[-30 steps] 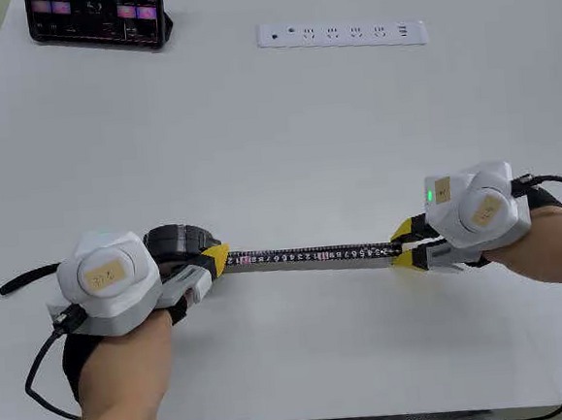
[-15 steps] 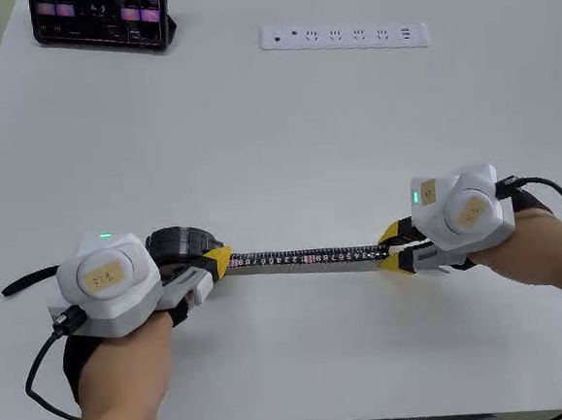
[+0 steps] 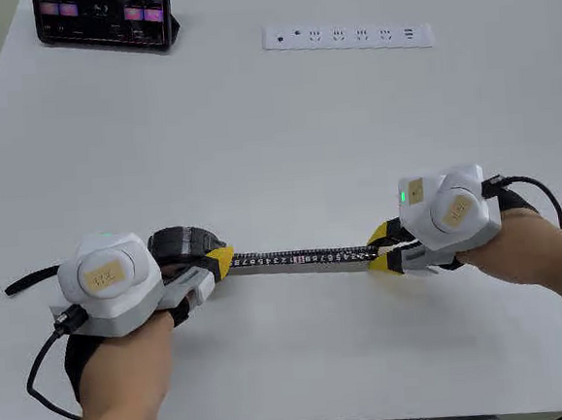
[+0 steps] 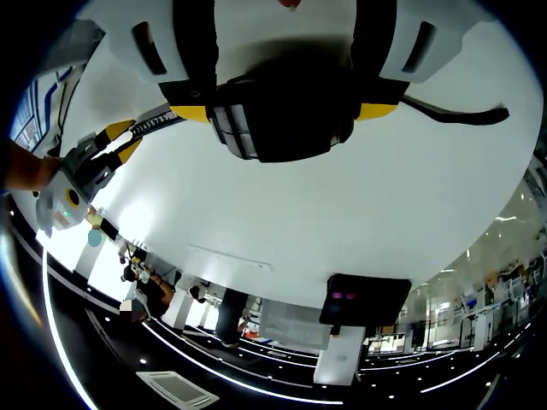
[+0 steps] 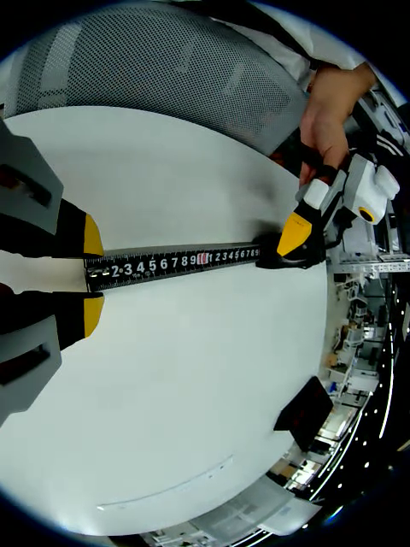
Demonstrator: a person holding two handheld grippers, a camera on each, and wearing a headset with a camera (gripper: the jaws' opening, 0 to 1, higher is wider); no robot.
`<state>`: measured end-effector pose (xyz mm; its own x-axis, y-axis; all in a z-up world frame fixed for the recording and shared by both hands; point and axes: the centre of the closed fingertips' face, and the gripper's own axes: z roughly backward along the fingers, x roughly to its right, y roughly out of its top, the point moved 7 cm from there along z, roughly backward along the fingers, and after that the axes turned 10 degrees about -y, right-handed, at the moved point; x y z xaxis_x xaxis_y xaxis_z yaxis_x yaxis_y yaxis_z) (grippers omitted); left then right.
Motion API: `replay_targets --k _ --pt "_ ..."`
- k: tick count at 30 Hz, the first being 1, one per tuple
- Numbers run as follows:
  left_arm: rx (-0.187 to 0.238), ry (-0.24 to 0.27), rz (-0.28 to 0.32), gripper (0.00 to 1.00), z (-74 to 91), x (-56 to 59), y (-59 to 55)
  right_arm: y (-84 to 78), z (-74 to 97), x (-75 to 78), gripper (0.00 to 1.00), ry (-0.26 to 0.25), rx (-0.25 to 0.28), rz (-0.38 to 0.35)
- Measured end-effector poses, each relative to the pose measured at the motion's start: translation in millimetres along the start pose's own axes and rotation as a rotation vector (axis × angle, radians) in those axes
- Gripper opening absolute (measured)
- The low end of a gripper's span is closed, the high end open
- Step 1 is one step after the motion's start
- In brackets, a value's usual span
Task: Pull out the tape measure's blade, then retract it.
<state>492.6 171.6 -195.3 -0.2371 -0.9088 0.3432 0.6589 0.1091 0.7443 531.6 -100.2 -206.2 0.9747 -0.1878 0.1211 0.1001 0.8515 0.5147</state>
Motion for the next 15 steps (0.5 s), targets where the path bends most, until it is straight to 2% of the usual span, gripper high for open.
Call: replay_targets --k 15 --pt "0.001 -0.008 0.014 0.59 -0.7 -1.6 1.3 15.3 -10.0 -2.2 0.1 0.011 0.023 0.0"
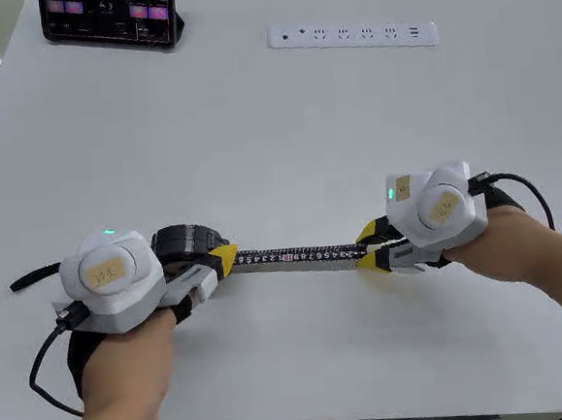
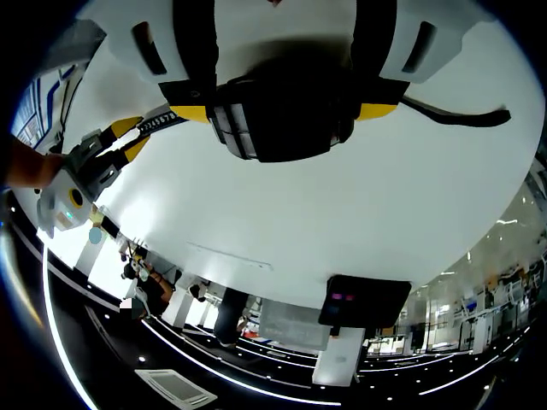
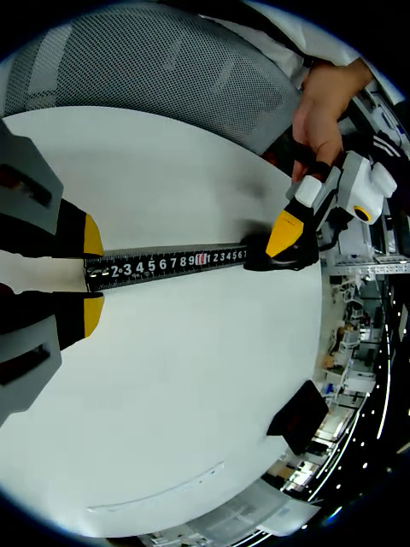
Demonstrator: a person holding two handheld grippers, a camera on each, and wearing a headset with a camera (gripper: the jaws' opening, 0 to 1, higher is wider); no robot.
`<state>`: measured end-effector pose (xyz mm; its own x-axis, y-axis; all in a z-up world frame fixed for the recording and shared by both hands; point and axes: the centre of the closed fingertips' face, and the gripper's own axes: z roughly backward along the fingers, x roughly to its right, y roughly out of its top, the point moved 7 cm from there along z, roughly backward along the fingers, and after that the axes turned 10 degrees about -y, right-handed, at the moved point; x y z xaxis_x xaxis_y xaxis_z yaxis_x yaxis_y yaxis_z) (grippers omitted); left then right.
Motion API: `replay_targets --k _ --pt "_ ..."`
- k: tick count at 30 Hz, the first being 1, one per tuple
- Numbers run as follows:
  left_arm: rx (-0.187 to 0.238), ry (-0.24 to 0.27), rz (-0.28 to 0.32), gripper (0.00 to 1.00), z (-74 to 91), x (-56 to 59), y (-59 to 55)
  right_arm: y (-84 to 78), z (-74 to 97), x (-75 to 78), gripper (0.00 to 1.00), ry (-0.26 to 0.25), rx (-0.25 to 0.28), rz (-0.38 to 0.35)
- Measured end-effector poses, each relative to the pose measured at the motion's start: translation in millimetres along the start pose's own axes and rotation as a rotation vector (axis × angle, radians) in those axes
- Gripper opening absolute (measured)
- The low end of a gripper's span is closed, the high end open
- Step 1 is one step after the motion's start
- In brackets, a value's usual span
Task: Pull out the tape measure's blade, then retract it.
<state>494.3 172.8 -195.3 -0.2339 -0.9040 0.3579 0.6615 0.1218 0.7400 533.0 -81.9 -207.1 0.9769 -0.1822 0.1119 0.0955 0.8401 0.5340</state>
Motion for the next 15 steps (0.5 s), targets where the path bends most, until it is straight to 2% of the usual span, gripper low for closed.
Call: replay_targets --k 15 --pt "0.002 -0.008 0.012 0.59 0.1 -1.0 0.8 15.0 -10.6 -2.7 0.1 0.017 0.023 -0.007"
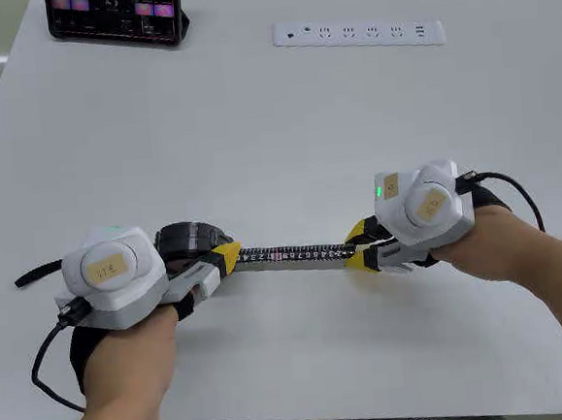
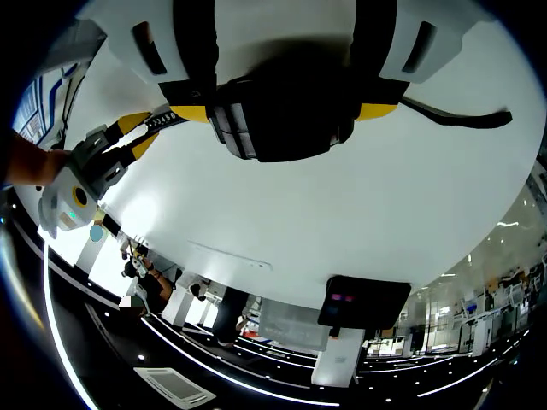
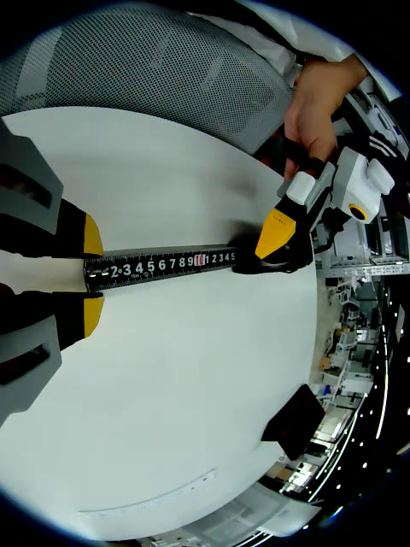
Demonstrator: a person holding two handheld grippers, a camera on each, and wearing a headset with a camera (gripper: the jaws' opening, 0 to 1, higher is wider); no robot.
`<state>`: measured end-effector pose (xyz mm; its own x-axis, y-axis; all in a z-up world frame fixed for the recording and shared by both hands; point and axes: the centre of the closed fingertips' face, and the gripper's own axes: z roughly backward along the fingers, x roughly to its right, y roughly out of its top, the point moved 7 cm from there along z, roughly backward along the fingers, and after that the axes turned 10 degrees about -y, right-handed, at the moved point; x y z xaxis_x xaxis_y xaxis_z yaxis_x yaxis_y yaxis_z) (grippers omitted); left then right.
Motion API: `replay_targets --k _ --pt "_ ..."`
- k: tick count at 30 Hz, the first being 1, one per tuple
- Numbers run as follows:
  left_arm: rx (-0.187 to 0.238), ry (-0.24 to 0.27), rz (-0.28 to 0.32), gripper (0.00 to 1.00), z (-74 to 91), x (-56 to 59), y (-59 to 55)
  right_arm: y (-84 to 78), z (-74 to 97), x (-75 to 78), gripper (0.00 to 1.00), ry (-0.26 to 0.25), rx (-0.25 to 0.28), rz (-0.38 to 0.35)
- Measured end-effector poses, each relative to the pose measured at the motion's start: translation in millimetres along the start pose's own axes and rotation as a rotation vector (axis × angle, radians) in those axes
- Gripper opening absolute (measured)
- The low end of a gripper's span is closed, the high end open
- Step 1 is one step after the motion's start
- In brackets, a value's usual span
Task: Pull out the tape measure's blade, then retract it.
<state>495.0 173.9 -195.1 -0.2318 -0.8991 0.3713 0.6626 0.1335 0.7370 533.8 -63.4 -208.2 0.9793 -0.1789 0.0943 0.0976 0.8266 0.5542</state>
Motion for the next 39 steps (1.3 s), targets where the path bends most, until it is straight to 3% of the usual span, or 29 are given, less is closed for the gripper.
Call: replay_targets --k 39 --pt "0.003 -0.02 0.017 0.58 1.0 -2.0 -0.5 42.0 -32.4 -9.9 0.1 0.044 0.071 -0.019"
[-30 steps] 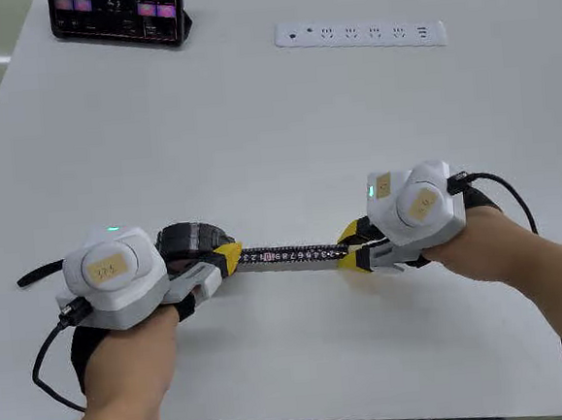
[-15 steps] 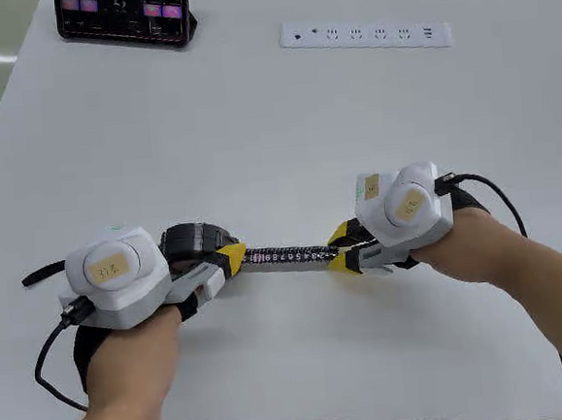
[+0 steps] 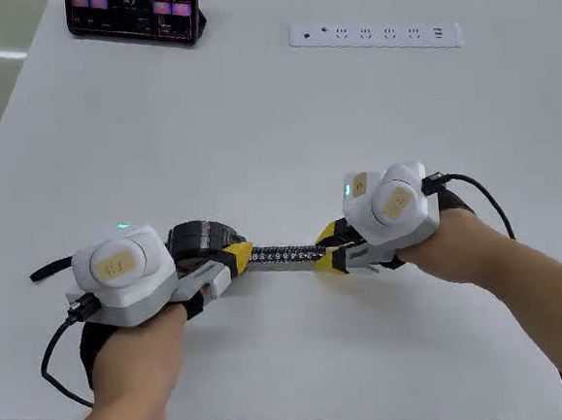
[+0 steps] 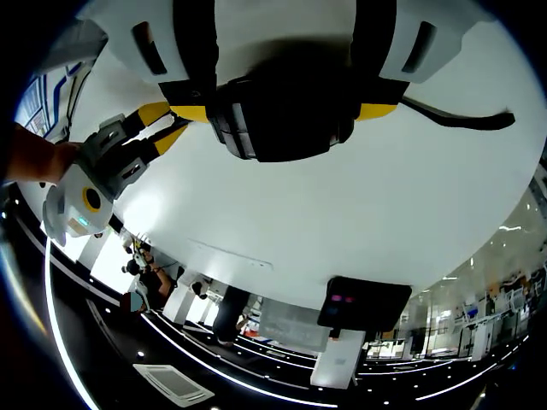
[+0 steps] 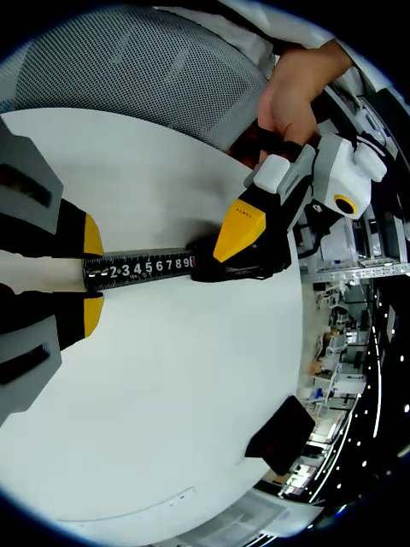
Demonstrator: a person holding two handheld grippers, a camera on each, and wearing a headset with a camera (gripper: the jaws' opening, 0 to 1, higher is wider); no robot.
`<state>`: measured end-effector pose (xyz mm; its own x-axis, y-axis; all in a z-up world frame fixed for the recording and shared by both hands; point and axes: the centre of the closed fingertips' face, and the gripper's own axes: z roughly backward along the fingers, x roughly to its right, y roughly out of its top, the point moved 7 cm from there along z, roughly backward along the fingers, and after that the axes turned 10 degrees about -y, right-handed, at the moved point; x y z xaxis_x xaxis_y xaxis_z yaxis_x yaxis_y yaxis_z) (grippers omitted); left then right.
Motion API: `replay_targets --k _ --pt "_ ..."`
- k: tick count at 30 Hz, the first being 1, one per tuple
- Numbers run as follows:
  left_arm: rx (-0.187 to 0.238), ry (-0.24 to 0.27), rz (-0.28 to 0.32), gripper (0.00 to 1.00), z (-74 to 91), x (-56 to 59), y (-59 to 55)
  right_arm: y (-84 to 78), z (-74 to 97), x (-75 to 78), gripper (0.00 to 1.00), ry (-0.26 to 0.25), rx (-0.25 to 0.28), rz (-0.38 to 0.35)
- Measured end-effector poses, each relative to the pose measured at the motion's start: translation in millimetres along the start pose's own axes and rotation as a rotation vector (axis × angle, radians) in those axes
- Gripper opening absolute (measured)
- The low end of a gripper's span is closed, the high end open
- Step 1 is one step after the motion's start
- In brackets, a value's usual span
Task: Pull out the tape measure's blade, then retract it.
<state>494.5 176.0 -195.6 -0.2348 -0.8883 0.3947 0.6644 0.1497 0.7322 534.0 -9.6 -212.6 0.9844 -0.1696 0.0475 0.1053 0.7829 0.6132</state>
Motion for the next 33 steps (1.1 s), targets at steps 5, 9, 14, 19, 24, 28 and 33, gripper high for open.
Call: replay_targets --k 5,9,14,19,24,28,33 --pt "0.0 -0.001 0.003 0.58 0.2 -0.2 0.1 8.2 -5.5 -1.8 0.1 0.006 0.012 0.002" --pt "0.001 -0.002 0.004 0.58 0.1 -0.9 0.0 12.0 -8.7 -2.0 0.1 0.01 0.017 0.004" --pt "0.003 -0.006 0.007 0.58 0.3 -1.5 0.2 18.6 -13.4 -3.9 0.11 0.019 0.028 -0.002" --pt "0.004 -0.007 0.009 0.58 0.5 -1.5 0.3 25.4 -18.7 -6.6 0.11 0.028 0.036 0.003" --pt "0.002 -0.008 0.01 0.58 0.7 -1.2 0.2 31.3 -23.4 -8.0 0.11 0.033 0.045 0.006" --pt "0.003 -0.009 0.011 0.58 0.7 -1.4 0.2 35.8 -27.5 -9.3 0.11 0.036 0.053 0.006" --pt "0.003 -0.009 0.011 0.59 0.4 -1.9 -0.1 40.1 -31.0 -10.4 0.11 0.038 0.06 0.011"
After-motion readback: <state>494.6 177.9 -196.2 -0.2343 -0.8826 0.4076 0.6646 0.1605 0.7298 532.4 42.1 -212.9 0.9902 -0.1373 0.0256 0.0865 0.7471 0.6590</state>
